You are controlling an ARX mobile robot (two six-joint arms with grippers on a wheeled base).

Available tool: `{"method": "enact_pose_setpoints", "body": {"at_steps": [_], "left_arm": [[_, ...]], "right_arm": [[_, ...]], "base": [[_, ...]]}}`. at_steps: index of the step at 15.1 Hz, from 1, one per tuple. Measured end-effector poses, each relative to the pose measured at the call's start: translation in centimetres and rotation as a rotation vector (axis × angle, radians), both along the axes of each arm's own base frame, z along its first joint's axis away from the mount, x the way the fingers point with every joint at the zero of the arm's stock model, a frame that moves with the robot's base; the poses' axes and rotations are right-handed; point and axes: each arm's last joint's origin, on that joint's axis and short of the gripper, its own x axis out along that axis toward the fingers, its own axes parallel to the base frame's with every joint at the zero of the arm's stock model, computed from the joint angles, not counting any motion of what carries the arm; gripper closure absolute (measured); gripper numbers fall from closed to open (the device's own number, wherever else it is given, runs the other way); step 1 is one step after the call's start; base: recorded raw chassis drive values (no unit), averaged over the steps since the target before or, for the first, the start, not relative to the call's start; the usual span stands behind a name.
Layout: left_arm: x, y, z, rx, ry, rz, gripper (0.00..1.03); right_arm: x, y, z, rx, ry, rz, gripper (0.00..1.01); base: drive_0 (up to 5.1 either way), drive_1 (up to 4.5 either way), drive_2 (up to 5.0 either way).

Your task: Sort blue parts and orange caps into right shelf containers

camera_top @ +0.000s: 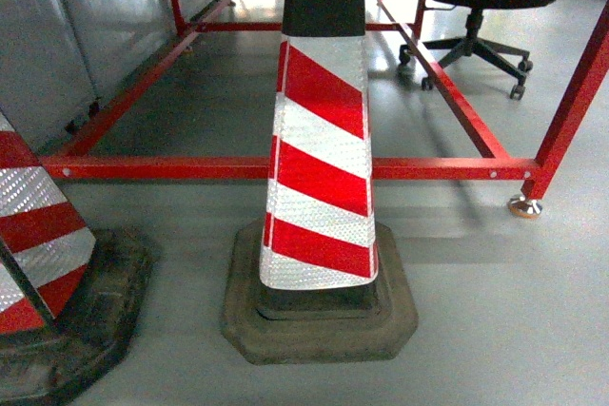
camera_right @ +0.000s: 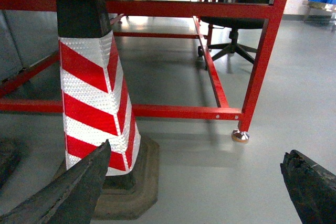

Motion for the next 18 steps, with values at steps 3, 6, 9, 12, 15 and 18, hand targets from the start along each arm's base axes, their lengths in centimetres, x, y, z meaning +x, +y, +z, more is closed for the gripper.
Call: {"method": "enact_pose_setpoints", "body": {"at_steps": [3, 6, 9, 12, 15, 18], "left_arm": [[0.0, 0.0, -0.04, 0.0, 0.004, 0.0, 0.05], [0.0, 0.0, -0.02, 0.0, 0.002, -0.002, 0.05], [0.0, 0.0, -0.01, 0.004, 0.002, -0.001, 0.05], [0.0, 0.0, -0.01, 0.01, 0.001, 0.0, 0.05], [0.0, 0.0, -0.01, 0.01, 0.001, 0.0, 0.05], [0.0, 0.0, 0.0, 0.011, 0.0, -0.001, 0.05]], "right_arm": [[0.0, 0.0, -0.03, 0.0, 0.003, 0.0, 0.03], [0.0, -0.01, -0.02, 0.0, 0.002, -0.002, 0.03], [0.0, -0.01, -0.01, 0.001, 0.001, -0.003, 0.03], [0.0, -0.01, -0.01, 0.003, 0.001, -0.003, 0.03], [0.0, -0.01, -0.01, 0.008, 0.001, -0.002, 0.03], [0.0, -0.01, -0.01, 0.008, 0.002, -0.003, 0.03]], "base": [[0.0, 0.0, 0.0], [0.0, 0.0, 0.0], [0.0, 0.0, 0.0], [0.0, 0.0, 0.0], [0.0, 0.0, 0.0], [0.0, 0.0, 0.0]]}}
